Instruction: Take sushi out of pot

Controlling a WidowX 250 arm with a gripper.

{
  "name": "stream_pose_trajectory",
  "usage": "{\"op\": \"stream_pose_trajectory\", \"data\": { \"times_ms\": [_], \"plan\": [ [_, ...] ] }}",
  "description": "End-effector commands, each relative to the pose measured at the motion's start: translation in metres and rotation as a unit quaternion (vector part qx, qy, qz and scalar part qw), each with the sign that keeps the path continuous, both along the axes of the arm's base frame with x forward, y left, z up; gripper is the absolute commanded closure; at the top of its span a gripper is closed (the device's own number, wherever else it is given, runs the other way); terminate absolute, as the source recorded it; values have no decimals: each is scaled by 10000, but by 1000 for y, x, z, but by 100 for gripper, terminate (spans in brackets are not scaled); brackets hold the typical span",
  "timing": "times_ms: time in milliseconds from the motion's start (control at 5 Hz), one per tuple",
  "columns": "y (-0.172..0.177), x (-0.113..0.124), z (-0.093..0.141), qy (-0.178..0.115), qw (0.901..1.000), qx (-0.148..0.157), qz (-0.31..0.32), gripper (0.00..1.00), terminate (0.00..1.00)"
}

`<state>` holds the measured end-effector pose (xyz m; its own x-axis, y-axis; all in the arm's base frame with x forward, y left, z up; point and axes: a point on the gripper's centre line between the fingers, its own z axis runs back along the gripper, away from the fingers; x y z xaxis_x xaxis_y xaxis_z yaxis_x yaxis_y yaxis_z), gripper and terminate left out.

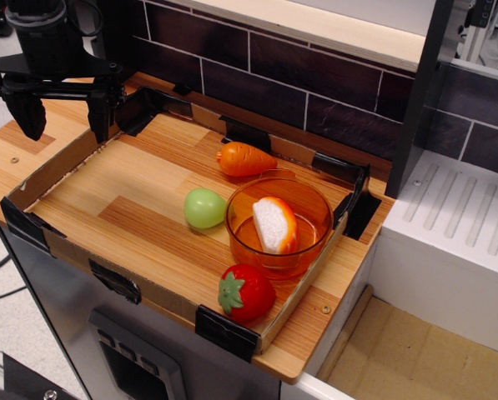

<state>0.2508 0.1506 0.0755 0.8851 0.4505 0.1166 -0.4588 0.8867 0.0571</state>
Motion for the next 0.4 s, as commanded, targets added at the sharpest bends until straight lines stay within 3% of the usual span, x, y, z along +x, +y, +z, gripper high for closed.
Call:
{"op": "stream_pose_trajectory", "data": {
  "times_ms": [0,200],
  "plan": [
    [0,0,0,0,10000,0,0,0,0],
    [-22,12,8,-131,9996,-136,204,0,0]
  ]
}}
